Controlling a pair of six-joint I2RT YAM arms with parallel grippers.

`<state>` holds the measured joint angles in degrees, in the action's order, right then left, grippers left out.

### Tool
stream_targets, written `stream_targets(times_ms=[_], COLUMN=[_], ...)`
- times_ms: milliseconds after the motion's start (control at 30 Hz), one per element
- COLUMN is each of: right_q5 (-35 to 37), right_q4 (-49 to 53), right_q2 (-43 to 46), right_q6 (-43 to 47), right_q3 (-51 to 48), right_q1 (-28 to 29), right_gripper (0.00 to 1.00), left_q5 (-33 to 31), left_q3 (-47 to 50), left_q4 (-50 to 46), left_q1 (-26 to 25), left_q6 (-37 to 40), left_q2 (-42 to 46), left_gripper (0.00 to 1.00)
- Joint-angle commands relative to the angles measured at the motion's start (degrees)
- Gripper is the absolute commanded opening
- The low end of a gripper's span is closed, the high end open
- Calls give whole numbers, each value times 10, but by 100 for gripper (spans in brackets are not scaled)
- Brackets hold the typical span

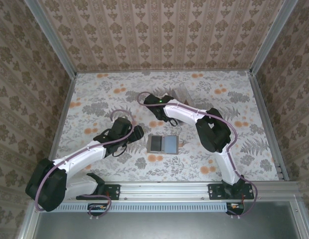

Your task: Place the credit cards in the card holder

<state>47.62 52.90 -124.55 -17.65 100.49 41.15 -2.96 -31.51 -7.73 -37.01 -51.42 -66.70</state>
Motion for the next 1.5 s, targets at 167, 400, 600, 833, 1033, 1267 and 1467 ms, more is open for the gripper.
stream_targets(times_ms=[167, 400, 600, 833, 1033, 1267, 1467], right_q5=[-73, -140, -244, -447, -651, -690, -697], right_q4=[23, 31, -16, -172, -394, -536, -620], right_q2=[46, 100, 203, 356, 473, 518, 525], right_q6=[-13, -44, -86, -163, -287, -381, -432], right_q3=[-10, -19, -87, -255, -432, -535, -583], right_q1=[-5, -11, -29, -86, -156, -160, -160], right_gripper=[9, 5, 1, 0, 0, 0, 0], left_q5=[7, 16, 44, 128, 216, 291, 327], left_q3=[-5, -12, -34, -65, -79, -102, -99], left_q4=[-4, -7, 3, 54, 151, 258, 364], left_q1=[4, 4, 5, 11, 18, 20, 20], left_q6=[-9, -3, 7, 4, -36, -89, -154], left_q2=[-5, -9, -17, -49, -94, -154, -193], left_gripper=[80, 80, 80, 77, 76, 69, 60])
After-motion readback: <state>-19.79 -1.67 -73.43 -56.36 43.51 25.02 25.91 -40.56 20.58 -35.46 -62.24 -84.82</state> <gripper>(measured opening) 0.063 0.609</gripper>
